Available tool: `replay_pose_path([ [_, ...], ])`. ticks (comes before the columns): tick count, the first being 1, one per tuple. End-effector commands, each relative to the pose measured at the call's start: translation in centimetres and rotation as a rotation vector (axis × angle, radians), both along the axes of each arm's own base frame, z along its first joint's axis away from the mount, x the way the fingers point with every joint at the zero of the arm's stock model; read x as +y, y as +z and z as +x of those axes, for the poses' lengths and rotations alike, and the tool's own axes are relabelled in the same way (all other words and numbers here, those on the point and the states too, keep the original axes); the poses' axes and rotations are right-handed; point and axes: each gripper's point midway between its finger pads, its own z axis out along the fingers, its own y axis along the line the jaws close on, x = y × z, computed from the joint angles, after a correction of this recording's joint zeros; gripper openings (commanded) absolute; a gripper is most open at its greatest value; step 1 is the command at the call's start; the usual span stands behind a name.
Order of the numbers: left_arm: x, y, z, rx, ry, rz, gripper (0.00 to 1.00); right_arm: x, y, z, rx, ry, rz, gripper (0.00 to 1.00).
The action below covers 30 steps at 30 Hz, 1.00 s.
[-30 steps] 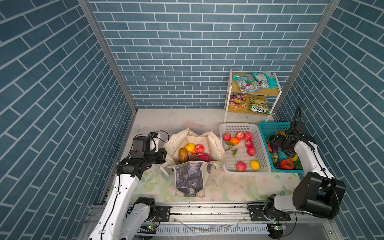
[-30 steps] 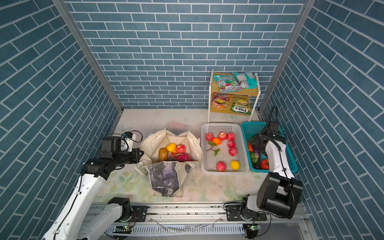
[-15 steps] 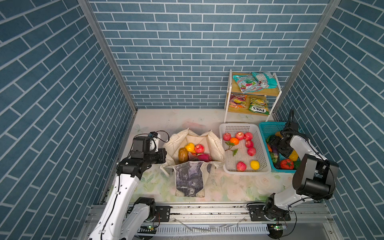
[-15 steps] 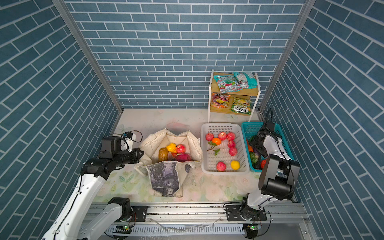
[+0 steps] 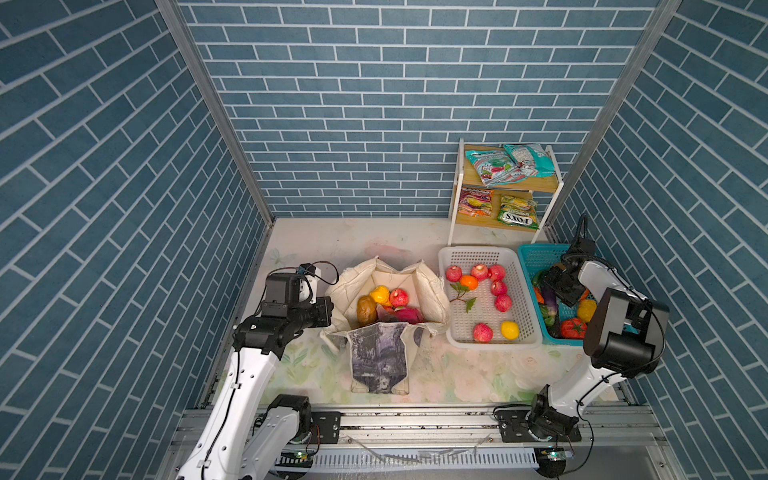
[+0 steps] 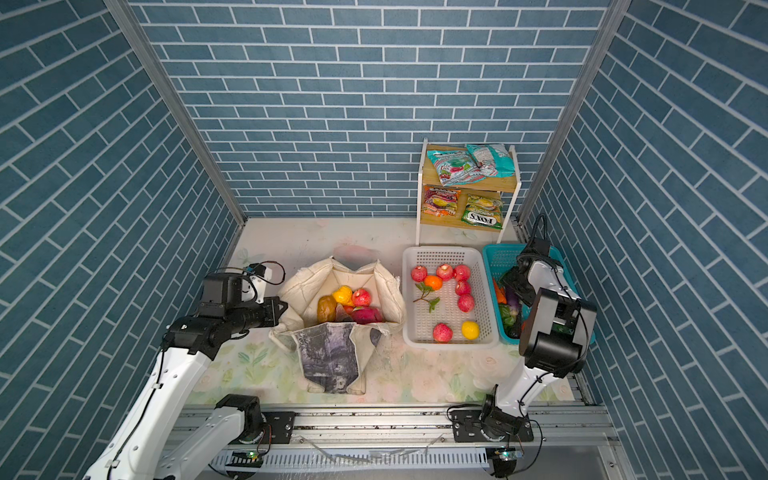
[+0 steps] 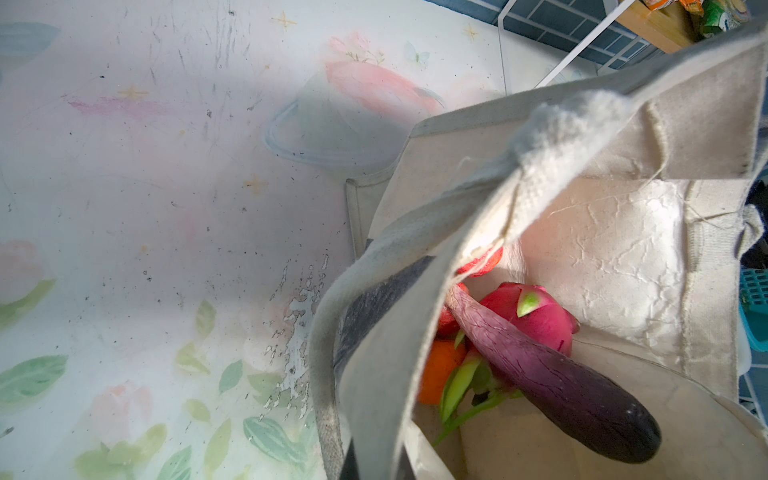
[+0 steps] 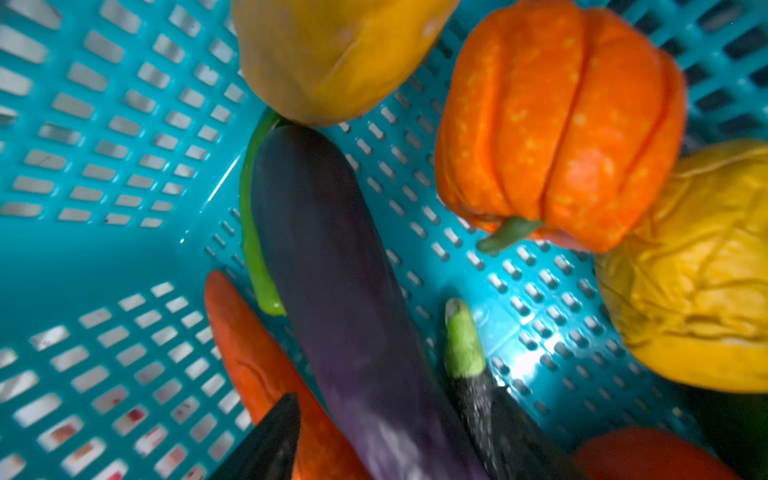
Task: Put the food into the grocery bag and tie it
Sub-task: 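Lower the right gripper and grasp the dark purple eggplant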
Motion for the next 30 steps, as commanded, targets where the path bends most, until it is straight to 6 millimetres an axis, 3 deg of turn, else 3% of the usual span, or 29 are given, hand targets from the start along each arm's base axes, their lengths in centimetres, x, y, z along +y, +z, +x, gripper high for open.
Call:
replay_pose_path([
  [1, 0.0, -0.3, -0.1, 0.0, -0.012, 0.005, 0.02, 0.1, -0.4, 0.7, 0.0, -0.012, 0.029, 0.72],
  [15, 0.0, -0.4, -0.1, 0.004, -0.007, 0.007, 0.02, -0.4, -2.2, 1.7, 0.014, -0.018, 0.043, 0.59],
  [21, 0.0, -0.5, -0.1, 0.008, -0.008, 0.008, 0.02, -1.2, 0.7, 1.1, -0.045, -0.034, -0.029, 0.45],
  [30, 0.0, -0.2, -0.1, -0.003, -0.008, 0.007, 0.02, -1.3, 7.3, -1.5, -0.191, -0.065, -0.113, 0.29],
])
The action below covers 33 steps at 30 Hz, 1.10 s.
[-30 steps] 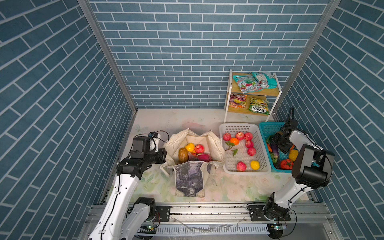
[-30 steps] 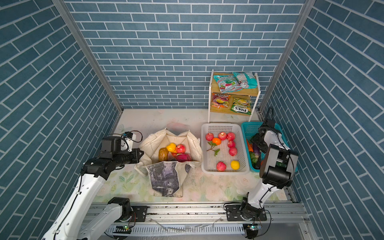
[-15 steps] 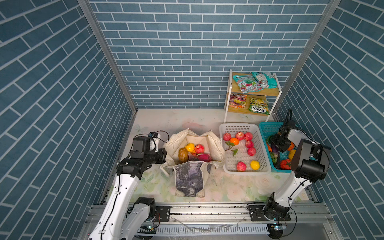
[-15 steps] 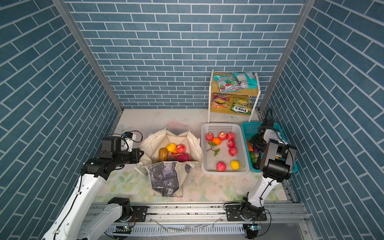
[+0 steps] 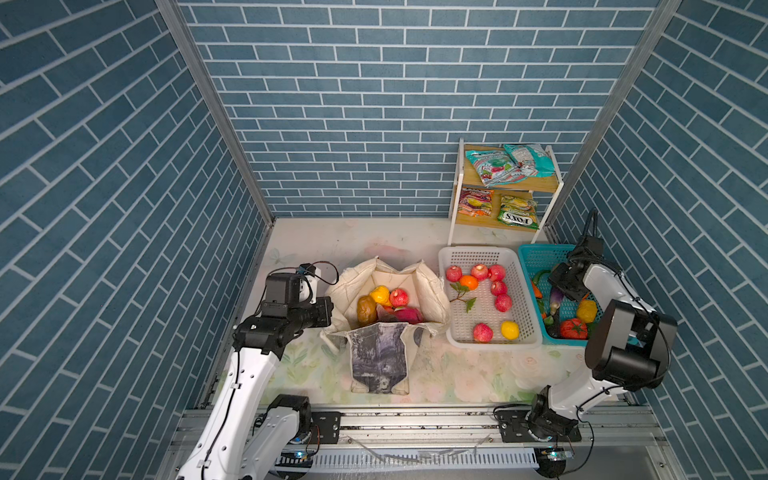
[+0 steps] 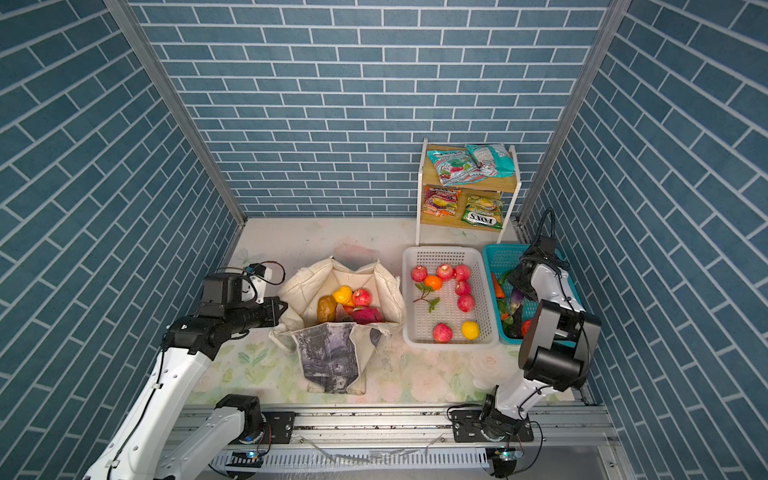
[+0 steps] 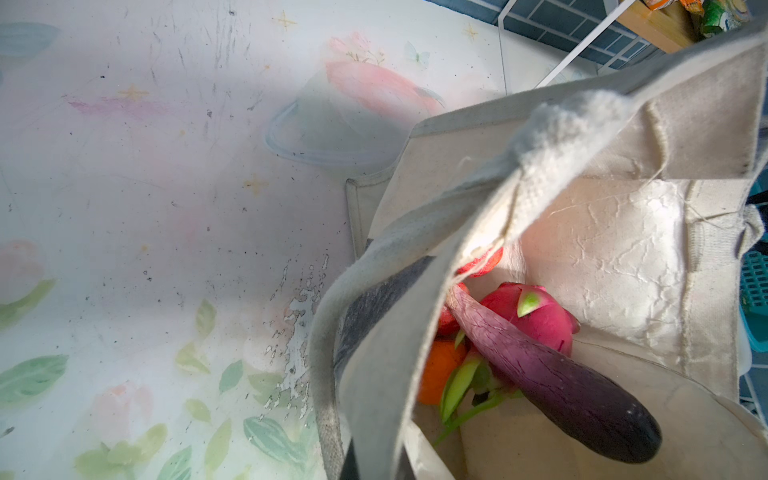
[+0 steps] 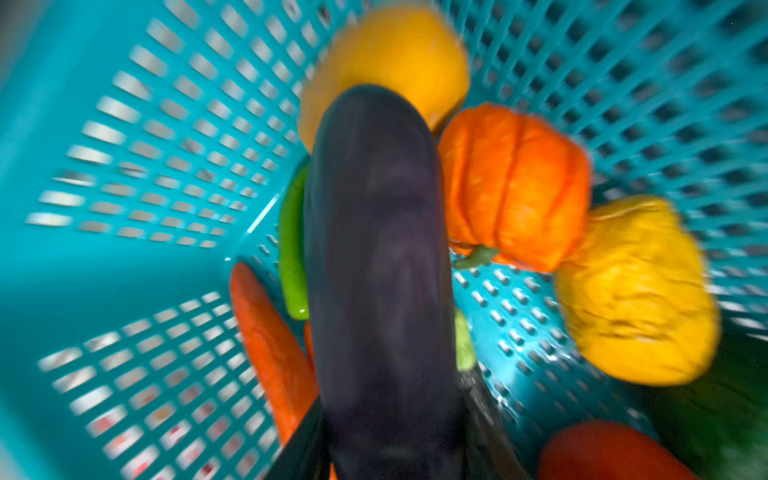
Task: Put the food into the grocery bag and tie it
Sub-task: 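Lift the dark purple eggplant out of the teal basket with the right gripper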
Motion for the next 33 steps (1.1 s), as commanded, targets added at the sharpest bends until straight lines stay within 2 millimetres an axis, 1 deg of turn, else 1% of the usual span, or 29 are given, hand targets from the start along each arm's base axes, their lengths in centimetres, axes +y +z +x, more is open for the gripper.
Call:
replay_pose_path([
  [1, 0.0, -0.2, -0.1, -0.003, -0.008, 0.006, 0.02, -0.3, 3.1, -1.4, -0.072, -0.053, -0.036, 0.29],
  [6, -0.1, -0.1, -0.1, -0.009, -0.011, 0.002, 0.02, 0.3, 6.6, -3.9, -0.154, -0.054, -0.067, 0.28],
  [10, -0.1, 0.0, -0.1, -0.012, -0.012, 0.001, 0.02, 2.0, 9.0, -5.1, -0.262, -0.008, -0.038, 0.28],
  [13, -0.1, -0.1, -0.1, -0.01, -0.012, 0.001, 0.02, 3.6, 9.9, -6.0, -0.322, 0.027, 0.012, 0.28],
  [15, -0.1, -0.2, 0.0, -0.006, -0.012, 0.001, 0.02, 4.2, 10.1, -6.7, -0.346, 0.034, 0.028, 0.28],
  [18, -0.1, -0.3, 0.0, -0.002, -0.014, 0.0, 0.02, 5.7, 10.1, -7.6, -0.378, 0.072, 0.065, 0.27],
  [24, -0.2, -0.4, 0.0, 0.003, -0.017, -0.004, 0.02, 8.0, 9.2, -9.2, -0.379, 0.141, 0.089, 0.27],
  [27, -0.2, -0.5, 0.1, 0.006, -0.014, 0.0, 0.02, 9.0, 9.5, -9.9, -0.408, 0.162, 0.098, 0.26],
  [30, -0.1, -0.5, 0.1, 0.006, -0.013, 0.0, 0.02, 10.9, 9.9, -10.0, -0.447, 0.203, 0.142, 0.25],
  [33, -0.2, -0.6, 0.1, 0.008, -0.013, 0.001, 0.02, 13.6, 10.5, -9.8, -0.479, 0.276, 0.181, 0.25],
])
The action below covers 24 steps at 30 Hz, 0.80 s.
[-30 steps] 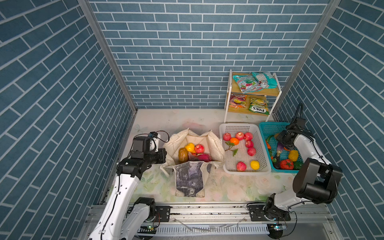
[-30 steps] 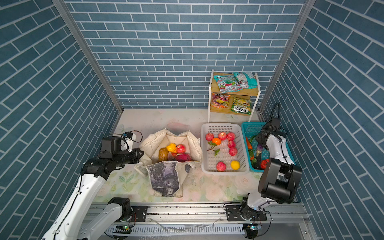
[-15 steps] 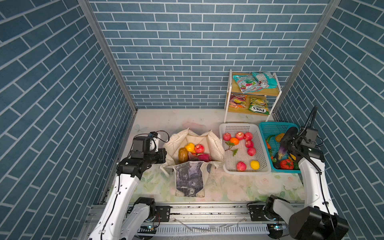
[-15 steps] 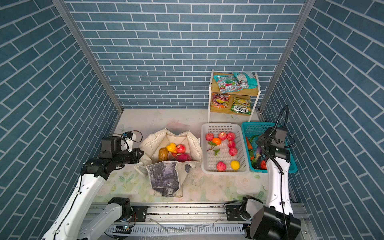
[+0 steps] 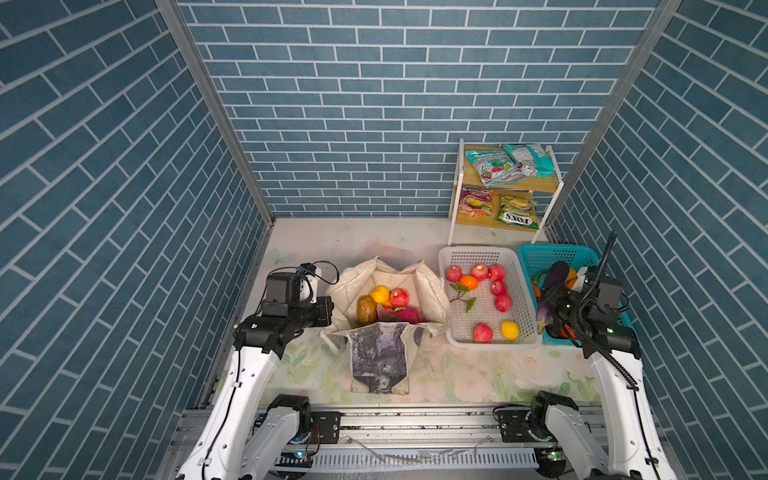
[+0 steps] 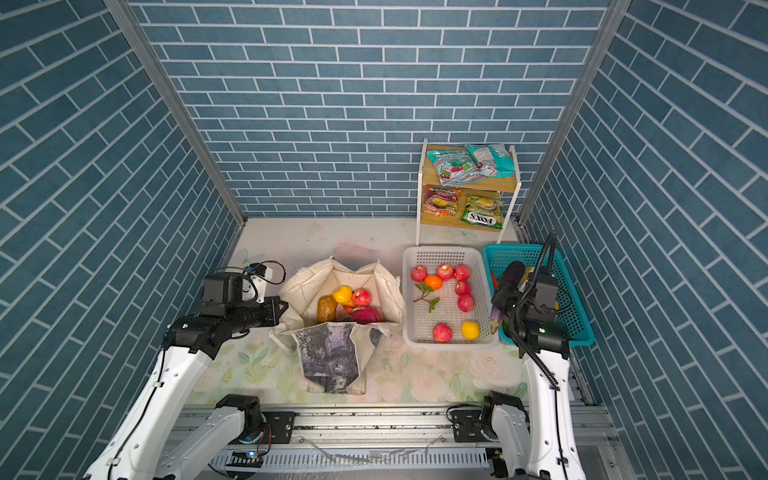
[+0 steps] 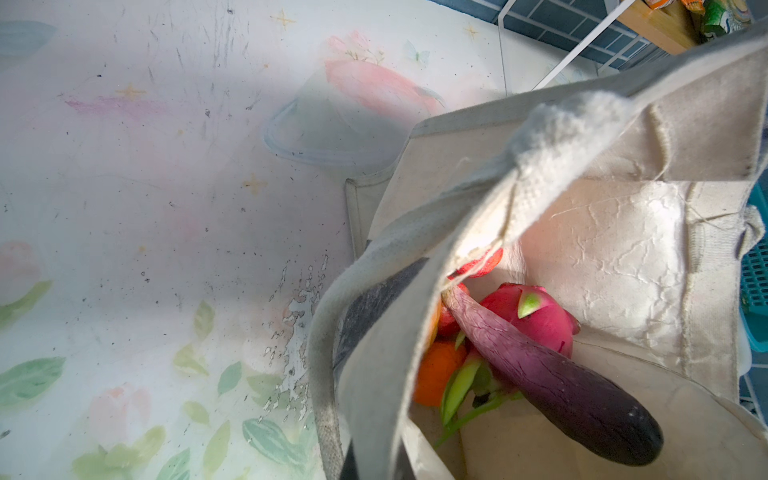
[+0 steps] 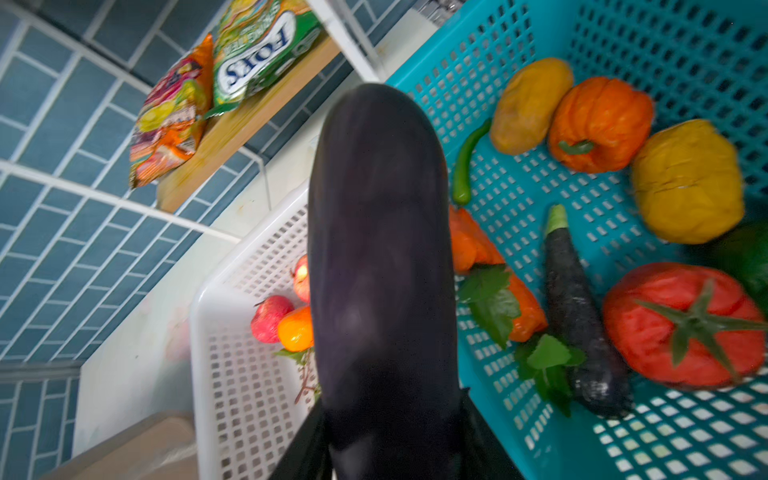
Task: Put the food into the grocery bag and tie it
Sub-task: 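Lift the dark purple eggplant out of the teal basket with the right gripper, then carry the dark eggplant over the tote bag and lower it inside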
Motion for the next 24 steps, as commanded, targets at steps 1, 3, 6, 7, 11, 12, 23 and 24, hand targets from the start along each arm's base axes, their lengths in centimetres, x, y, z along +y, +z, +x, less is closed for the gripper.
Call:
replay_pose_path([
  [1, -0.1, -0.5, 0.0, 0.009, -0.013, 0.002, 0.01, 2.9, 1.2, 0.4, -0.057, 0.068, 0.058, 0.25],
  [3, -0.1, -0.5, 0.0, 0.011, -0.013, 0.002, 0.02, 4.5, 1.9, 0.5, -0.085, 0.119, 0.057, 0.25],
  [6, -0.2, -0.6, 0.0, 0.013, -0.016, 0.004, 0.02, 7.0, 3.1, 0.8, -0.125, 0.198, 0.059, 0.24],
  [7, -0.2, -0.6, 0.0, 0.014, -0.015, 0.005, 0.02, 7.9, 3.6, 0.9, -0.14, 0.225, 0.063, 0.23],
  [11, -0.2, -0.6, -0.1, 0.014, -0.015, 0.008, 0.02, 11.7, 5.3, 1.1, -0.183, 0.338, 0.057, 0.22],
  [12, -0.2, -0.6, -0.1, 0.013, -0.016, 0.009, 0.02, 12.9, 5.6, 1.1, -0.193, 0.369, 0.058, 0.22],
  [23, -0.3, -0.8, -0.1, 0.021, -0.02, 0.01, 0.02, 27.3, 10.3, -0.4, -0.312, 0.749, -0.05, 0.22],
  [24, -0.3, -0.8, -0.1, 0.021, -0.019, 0.011, 0.02, 28.3, 10.7, -0.7, -0.328, 0.78, -0.058, 0.22],
])
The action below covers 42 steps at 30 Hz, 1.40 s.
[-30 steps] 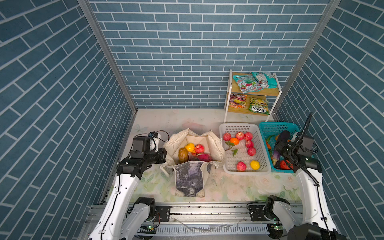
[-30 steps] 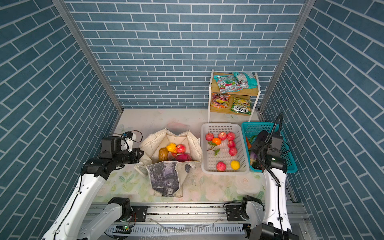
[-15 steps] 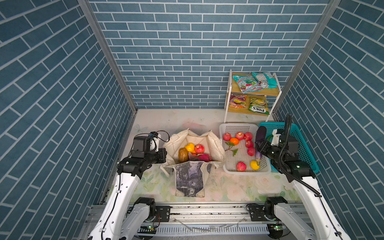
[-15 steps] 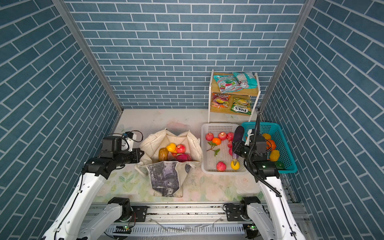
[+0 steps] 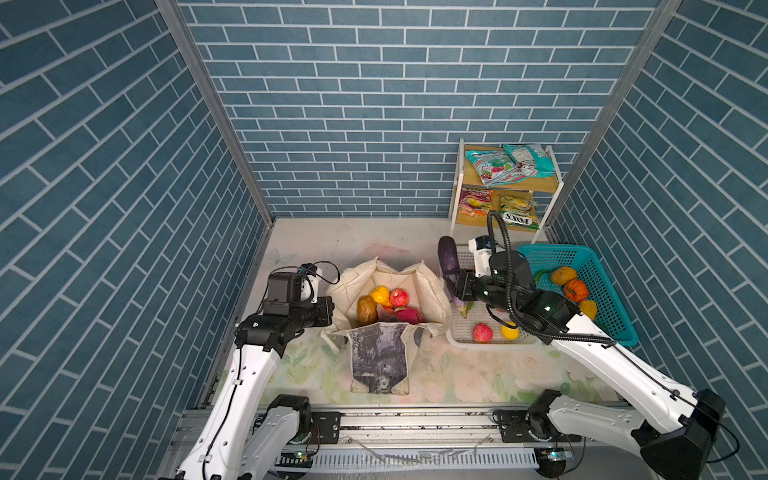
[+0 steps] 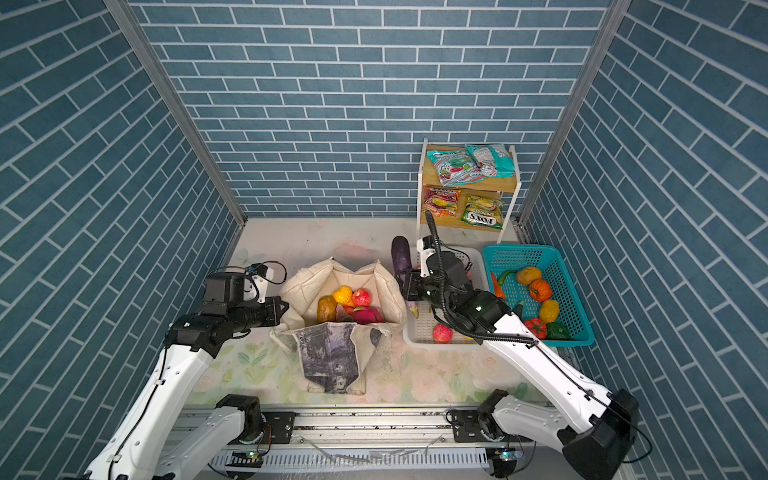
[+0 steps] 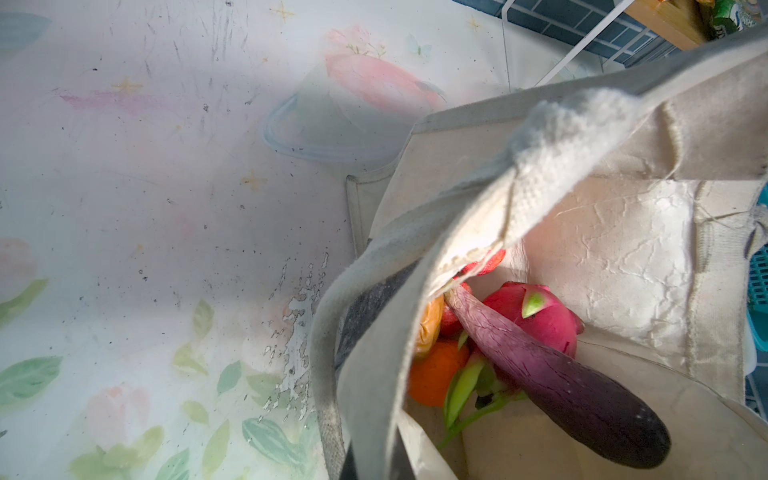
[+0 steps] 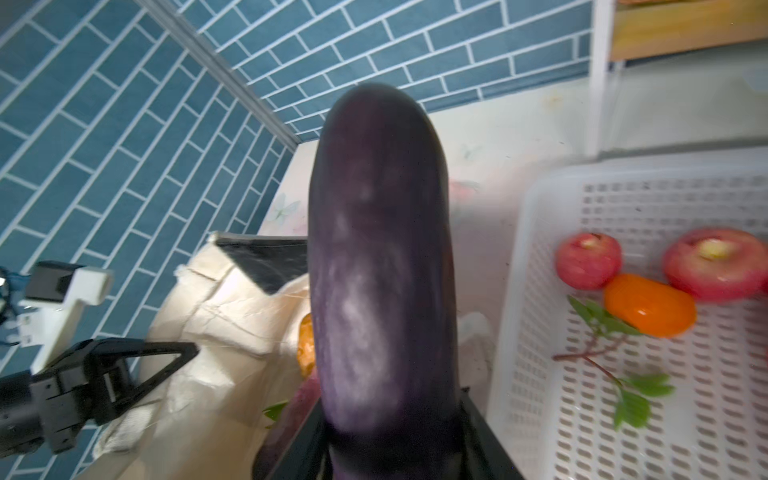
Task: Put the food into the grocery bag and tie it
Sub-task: 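Carry the dark eggplant over the tote bag and lower it inside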
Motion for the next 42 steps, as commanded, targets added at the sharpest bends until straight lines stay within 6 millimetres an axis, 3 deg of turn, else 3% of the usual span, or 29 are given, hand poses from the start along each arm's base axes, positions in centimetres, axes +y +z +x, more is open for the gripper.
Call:
replay_pose_path([
  [1, -0.1, -0.5, -0.1, 0.008, -0.014, 0.007, 0.02, 2.8, 3.7, -0.2, -0.142, 0.071, -0.004, 0.22],
  [7, -0.1, -0.4, -0.1, 0.007, -0.011, 0.009, 0.02, 8.6, 4.3, -2.1, -0.227, 0.26, -0.088, 0.21],
  [14, -0.2, -0.5, -0.1, 0.009, -0.015, 0.006, 0.02, 12.8, 2.5, -3.2, -0.264, 0.403, -0.173, 0.21],
  [22, -0.2, -0.5, -0.2, 0.009, -0.014, 0.007, 0.02, 13.8, 1.0, -2.8, -0.287, 0.419, -0.216, 0.2],
  [32, -0.2, -0.4, -0.2, 0.007, -0.015, 0.006, 0.02, 15.2, -3.3, -3.5, -0.212, 0.504, -0.244, 0.2],
  [42, -0.2, -0.4, -0.2, 0.007, -0.015, 0.007, 0.02, 14.0, -6.8, -4.8, -0.167, 0.567, -0.324, 0.21],
])
